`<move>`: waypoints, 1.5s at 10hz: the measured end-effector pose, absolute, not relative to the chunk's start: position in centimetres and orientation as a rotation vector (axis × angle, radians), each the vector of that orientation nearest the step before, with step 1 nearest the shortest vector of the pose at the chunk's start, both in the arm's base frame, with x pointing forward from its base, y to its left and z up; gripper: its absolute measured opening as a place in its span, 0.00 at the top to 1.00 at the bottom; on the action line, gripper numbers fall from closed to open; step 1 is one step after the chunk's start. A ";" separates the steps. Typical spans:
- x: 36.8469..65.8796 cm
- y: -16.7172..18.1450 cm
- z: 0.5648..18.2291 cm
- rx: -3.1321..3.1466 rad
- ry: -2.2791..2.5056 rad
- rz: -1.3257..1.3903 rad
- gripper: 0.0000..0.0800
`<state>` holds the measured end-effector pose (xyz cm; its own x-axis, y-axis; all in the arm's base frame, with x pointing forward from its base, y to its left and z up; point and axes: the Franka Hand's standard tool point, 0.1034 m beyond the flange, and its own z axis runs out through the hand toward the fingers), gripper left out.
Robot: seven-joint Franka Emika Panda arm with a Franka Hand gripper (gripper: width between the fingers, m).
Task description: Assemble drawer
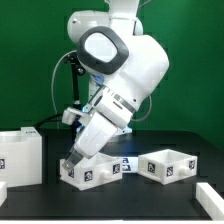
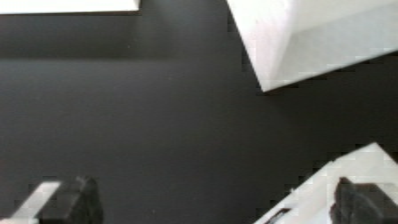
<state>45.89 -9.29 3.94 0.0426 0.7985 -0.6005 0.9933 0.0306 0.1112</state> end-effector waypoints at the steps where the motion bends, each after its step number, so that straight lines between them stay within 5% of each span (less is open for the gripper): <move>1: 45.9 -9.3 3.9 1.814 1.802 -0.497 0.19; 6: 45.9 -9.9 4.6 1.783 1.791 -0.501 0.19; 11: 45.2 -9.9 3.4 1.677 1.667 -0.699 0.19; 15: 46.5 -10.6 5.6 1.671 1.667 -0.681 0.19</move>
Offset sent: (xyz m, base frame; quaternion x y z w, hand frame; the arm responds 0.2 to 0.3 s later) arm 0.0115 -0.0134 0.0382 -0.0466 -0.0439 -0.0332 0.9974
